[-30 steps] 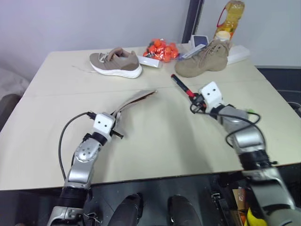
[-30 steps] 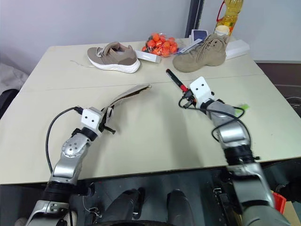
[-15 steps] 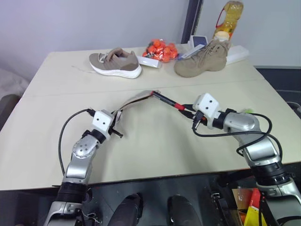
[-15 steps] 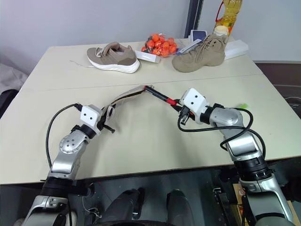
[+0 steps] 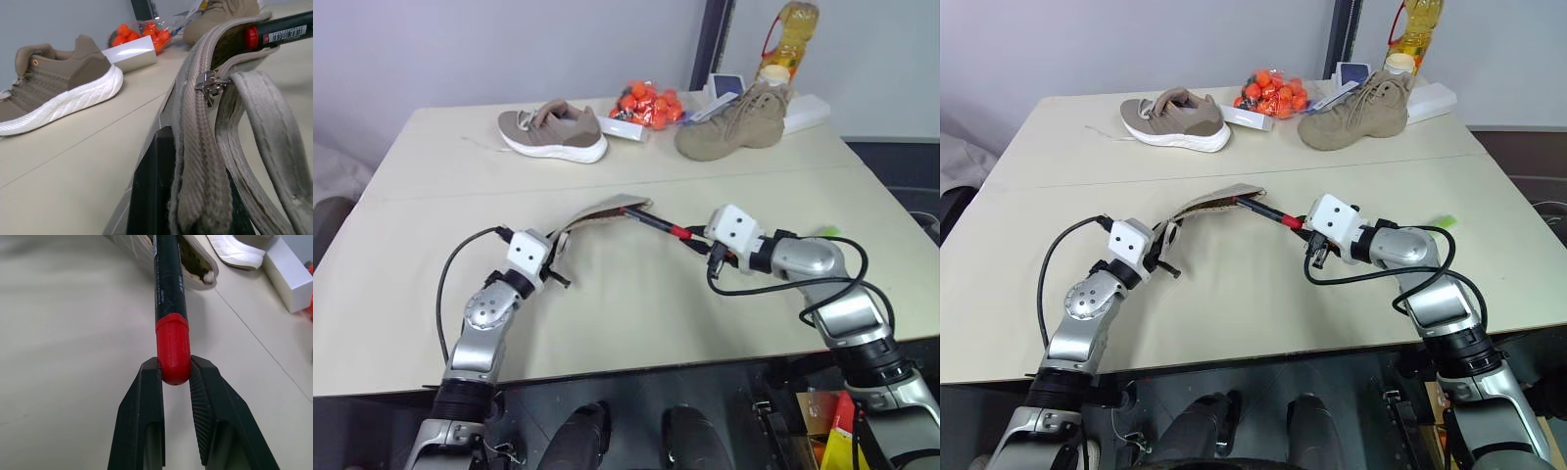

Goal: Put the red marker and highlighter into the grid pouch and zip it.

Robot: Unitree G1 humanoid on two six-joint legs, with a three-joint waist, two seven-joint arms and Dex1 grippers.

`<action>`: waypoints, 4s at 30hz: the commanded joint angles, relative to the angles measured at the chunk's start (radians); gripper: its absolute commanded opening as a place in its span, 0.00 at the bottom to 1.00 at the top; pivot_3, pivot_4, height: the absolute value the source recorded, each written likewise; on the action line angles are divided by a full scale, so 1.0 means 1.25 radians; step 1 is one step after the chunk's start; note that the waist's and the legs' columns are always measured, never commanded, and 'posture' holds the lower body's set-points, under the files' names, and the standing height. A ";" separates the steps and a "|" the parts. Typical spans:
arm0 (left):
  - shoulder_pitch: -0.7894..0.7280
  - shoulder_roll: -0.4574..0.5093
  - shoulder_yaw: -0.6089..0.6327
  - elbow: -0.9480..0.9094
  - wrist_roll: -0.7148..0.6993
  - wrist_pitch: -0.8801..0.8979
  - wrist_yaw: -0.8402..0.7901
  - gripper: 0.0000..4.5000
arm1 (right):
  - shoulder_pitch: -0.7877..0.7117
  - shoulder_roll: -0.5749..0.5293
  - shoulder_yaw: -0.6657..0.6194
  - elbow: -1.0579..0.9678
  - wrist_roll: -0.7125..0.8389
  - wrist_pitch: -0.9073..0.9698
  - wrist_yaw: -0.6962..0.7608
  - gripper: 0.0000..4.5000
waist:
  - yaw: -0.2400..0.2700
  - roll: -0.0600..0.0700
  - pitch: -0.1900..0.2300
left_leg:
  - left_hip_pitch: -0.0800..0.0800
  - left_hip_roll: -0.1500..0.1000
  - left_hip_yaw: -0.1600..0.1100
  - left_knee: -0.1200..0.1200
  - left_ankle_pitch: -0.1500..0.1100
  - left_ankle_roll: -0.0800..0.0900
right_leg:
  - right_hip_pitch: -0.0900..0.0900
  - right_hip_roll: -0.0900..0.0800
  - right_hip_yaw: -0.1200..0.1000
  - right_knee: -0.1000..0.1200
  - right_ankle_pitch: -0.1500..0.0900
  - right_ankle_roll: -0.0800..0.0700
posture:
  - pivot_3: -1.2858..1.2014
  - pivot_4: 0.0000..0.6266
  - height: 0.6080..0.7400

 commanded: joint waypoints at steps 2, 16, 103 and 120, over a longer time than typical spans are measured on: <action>0.000 0.025 -0.032 -0.043 0.013 -0.041 -0.045 0.00 | -0.033 -0.039 0.035 -0.049 -0.058 -0.044 0.028 0.05 | 0.000 0.000 0.000 | 0.000 0.000 0.000 0.000 0.000 0.000 | 0.000 0.000 0.000 0.000 0.000 0.000 | 0.52 0.24 1.00; 0.001 0.085 -0.080 -0.068 -0.002 -0.060 -0.178 0.00 | -0.096 -0.029 0.141 -0.065 -0.191 -0.114 0.085 0.38 | 0.000 0.000 0.000 | 0.000 0.000 0.000 0.000 0.000 0.000 | 0.000 0.000 0.000 0.000 0.000 0.000 | 0.52 0.24 1.00; -0.069 -0.005 -0.098 0.018 0.046 -0.078 -0.079 0.00 | 0.022 -0.102 0.040 -0.151 -0.149 0.008 -0.014 0.18 | 0.016 0.000 0.000 | 0.001 0.001 0.003 0.001 0.000 0.000 | 0.001 0.000 0.001 -0.001 0.001 0.001 | 0.52 0.24 1.00; -0.082 -0.007 -0.125 0.002 0.035 -0.075 -0.129 0.00 | -0.065 -0.060 0.117 -0.166 -0.233 -0.011 0.048 0.52 | 0.016 0.000 0.000 | 0.000 0.001 0.002 0.001 0.000 0.000 | 0.000 0.000 0.001 0.000 0.001 0.001 | 0.52 0.24 1.00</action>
